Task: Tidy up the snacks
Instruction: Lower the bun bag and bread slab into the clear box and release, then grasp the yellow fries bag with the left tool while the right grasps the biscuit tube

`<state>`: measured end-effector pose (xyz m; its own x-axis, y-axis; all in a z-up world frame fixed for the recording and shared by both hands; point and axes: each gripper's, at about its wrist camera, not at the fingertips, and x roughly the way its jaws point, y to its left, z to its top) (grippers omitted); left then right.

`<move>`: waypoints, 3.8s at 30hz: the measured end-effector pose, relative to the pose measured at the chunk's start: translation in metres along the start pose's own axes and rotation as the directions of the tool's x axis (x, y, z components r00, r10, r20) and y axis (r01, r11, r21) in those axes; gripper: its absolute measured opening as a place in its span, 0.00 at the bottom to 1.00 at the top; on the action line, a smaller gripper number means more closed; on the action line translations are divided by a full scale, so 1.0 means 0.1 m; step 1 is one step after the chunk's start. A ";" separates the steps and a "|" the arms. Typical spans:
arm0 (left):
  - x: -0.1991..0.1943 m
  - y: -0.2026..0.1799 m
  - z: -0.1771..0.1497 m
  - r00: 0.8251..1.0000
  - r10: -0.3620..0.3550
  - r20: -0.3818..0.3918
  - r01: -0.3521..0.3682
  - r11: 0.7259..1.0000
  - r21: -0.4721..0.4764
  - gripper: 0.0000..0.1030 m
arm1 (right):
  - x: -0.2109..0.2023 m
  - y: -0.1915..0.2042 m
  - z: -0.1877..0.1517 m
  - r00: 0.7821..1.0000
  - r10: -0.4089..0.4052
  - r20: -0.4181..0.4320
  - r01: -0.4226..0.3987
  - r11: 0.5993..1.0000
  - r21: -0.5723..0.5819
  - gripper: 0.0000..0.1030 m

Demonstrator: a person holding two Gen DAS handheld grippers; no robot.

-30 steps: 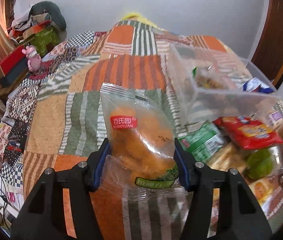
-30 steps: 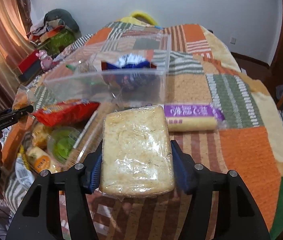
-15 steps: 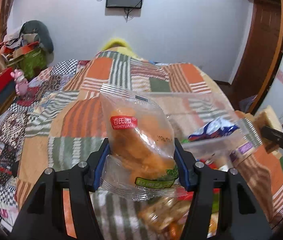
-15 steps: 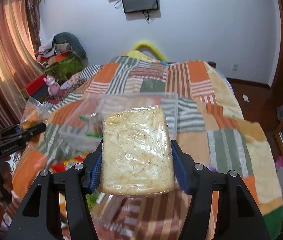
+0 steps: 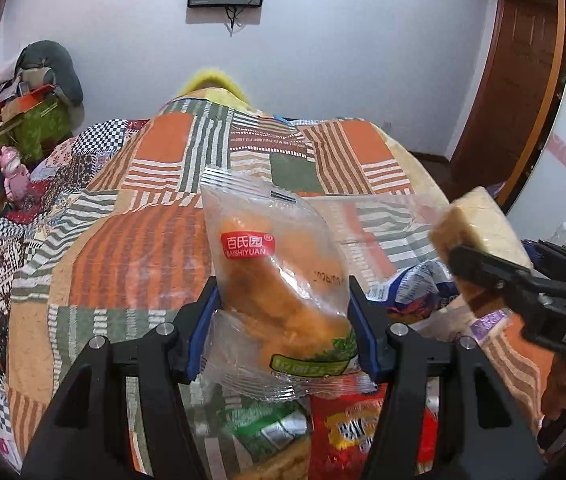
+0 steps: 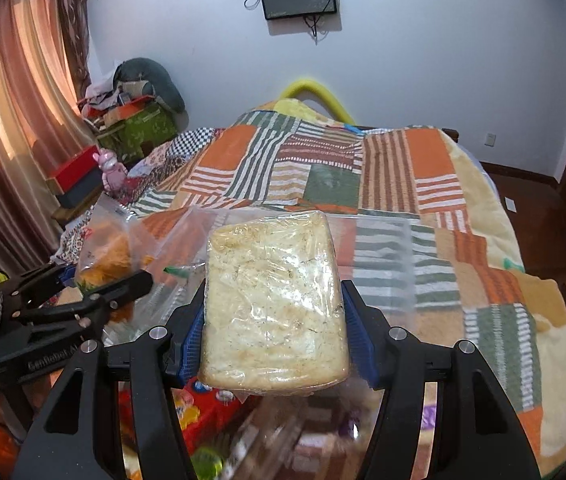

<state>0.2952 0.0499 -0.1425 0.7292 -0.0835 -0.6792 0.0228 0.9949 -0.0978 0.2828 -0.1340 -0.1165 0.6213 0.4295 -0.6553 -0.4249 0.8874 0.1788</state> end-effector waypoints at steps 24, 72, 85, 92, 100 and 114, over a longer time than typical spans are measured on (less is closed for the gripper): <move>0.39 0.05 -0.03 0.996 0.000 -0.092 -0.001 1.000 -0.010 0.62 | 0.40 0.10 0.06 0.994 -0.011 -0.108 0.003 0.997 -0.074 0.64; -0.57 -0.36 -1.59 0.957 -0.087 -0.276 0.072 0.995 -0.067 0.76 | -0.53 -0.14 -1.15 0.982 0.041 -0.185 -0.030 0.997 0.066 0.71; -0.72 -0.14 -1.49 0.978 -0.089 -0.187 0.079 0.995 -0.063 0.57 | -0.15 0.02 -1.04 0.971 0.060 -0.232 -0.043 0.996 0.077 0.62; -0.71 0.03 -1.34 0.984 -0.077 -0.160 0.066 0.995 -0.077 0.44 | 0.09 0.08 -1.05 0.955 0.072 -0.286 -0.049 0.995 0.089 0.48; -0.70 0.13 -1.32 0.987 -0.062 -0.149 0.049 0.994 -0.095 0.38 | 0.00 0.06 -1.08 0.961 0.067 -0.268 -0.046 0.995 0.084 0.34; -0.99 0.05 -0.94 0.999 -0.024 -0.042 0.021 0.998 -0.061 0.37 | -0.46 -0.15 -0.99 0.984 0.048 -0.172 -0.033 0.996 0.089 0.31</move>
<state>0.1586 0.0582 -0.1442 0.6989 -0.1091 -0.7069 -0.0035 0.9878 -0.1560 0.1949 -0.1834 -0.1618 0.4776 0.4359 -0.7628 -0.3849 0.8843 0.2644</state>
